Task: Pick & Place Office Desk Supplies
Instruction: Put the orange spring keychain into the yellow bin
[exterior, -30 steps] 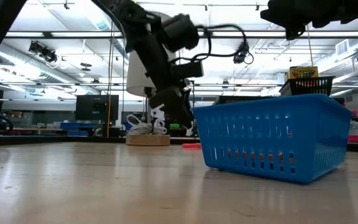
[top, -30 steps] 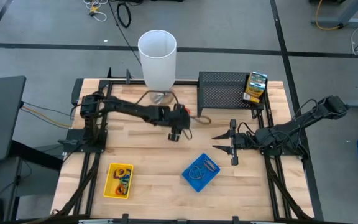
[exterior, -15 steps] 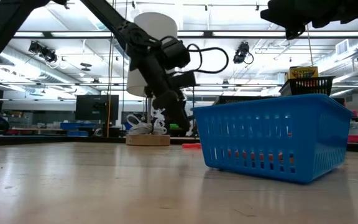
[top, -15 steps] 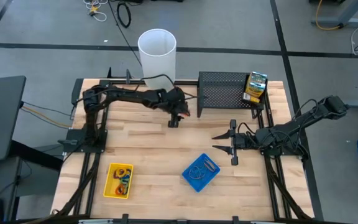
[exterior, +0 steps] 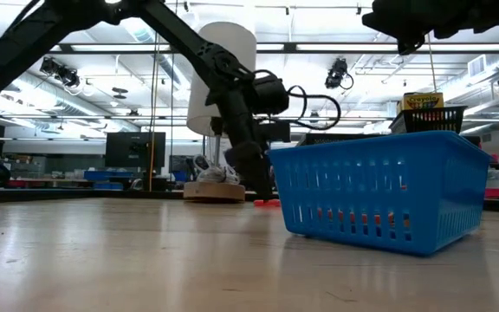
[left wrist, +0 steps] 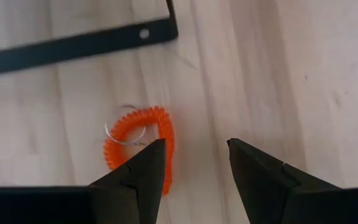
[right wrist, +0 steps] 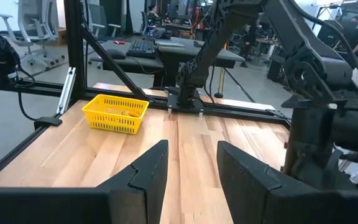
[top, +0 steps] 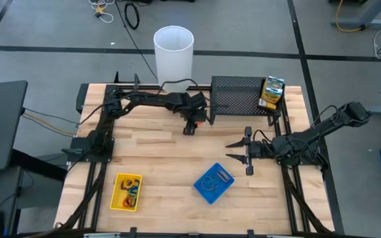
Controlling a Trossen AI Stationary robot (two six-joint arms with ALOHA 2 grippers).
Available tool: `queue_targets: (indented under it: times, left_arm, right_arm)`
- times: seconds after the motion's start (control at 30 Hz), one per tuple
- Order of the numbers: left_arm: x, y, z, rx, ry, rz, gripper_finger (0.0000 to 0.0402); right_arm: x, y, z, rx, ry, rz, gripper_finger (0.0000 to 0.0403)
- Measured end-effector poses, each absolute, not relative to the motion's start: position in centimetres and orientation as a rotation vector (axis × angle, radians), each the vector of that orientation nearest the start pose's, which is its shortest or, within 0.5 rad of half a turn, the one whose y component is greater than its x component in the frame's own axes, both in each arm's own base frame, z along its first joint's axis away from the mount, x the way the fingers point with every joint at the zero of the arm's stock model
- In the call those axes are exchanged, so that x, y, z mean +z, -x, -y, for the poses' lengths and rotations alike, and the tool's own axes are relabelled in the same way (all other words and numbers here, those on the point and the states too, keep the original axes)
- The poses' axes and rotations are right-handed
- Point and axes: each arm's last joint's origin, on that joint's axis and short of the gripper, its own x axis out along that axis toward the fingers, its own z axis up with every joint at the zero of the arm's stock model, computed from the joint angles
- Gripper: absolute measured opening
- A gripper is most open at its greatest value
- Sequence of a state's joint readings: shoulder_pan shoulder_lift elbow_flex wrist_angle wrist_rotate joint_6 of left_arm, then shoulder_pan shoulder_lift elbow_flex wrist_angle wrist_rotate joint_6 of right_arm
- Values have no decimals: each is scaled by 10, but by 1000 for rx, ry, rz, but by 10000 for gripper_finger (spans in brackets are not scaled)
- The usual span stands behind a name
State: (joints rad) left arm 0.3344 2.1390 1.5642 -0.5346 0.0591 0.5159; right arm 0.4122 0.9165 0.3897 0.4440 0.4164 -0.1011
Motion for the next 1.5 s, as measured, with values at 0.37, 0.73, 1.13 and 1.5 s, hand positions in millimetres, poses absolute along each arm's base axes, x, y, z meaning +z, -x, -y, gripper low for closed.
queue_targets:
  times: [0.37,0.73,1.13,1.5]
  left_arm:
    - [149,-418,-144,-35,-230,-1157,177]
    - [147,-414,-131,-96,-193,-1232,153]
    - [154,-431,-126,75,-365,-1131,155]
    - [142,-428,-146,115,-312,-1151,181]
  right_arm:
    - [233,-183,-67,0,146,-84,148]
    - [233,-183,-67,0,148,-84,148]
    - [233,-183,-68,4,148,-86,148]
    - [232,-183,-68,4,152,-93,148]
